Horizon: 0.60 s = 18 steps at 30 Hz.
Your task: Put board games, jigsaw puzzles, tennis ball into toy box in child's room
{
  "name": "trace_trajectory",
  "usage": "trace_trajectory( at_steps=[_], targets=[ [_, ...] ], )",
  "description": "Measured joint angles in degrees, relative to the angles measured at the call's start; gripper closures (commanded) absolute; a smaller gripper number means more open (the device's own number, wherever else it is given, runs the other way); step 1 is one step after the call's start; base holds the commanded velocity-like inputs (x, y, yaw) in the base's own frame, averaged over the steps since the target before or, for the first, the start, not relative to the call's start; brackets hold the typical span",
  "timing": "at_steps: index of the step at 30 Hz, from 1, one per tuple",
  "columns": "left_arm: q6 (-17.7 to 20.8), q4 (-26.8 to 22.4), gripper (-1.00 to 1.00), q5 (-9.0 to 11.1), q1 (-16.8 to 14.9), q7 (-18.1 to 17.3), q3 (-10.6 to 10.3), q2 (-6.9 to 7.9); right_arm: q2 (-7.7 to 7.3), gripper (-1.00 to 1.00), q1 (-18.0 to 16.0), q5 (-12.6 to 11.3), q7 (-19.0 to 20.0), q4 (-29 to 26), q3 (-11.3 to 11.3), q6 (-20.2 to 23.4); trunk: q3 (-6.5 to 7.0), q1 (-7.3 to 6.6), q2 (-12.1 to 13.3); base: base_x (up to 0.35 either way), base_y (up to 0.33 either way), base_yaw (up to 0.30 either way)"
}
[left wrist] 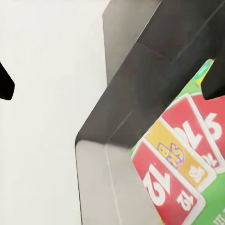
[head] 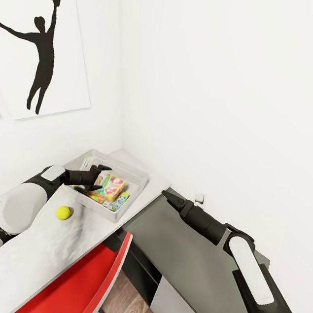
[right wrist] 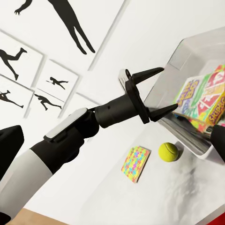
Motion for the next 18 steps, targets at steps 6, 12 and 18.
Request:
trace_trajectory(
  at_steps=[6,12,18],
  targets=[
    [0.0,0.0,-1.00,0.0,0.0,0.0,0.0,0.00,-0.03,-1.00,0.0,0.0,0.0,0.0,0.0,0.0,0.00,0.00,0.0,0.000,0.000,0.000],
    [0.2,0.0,-1.00,0.0,0.0,-0.2,0.0,0.03,-0.04,-1.00,0.0,0.0,0.0,0.0,0.0,0.0,0.00,0.00,0.0,0.000,0.000,0.000],
    [0.5,-0.3,-1.00,-0.1,0.1,-0.4,0.0,0.10,0.00,-1.00,0.0,0.0,-0.1,0.0,0.0,0.0,0.00,0.00,0.0,0.000,0.000,0.000]
  ],
)
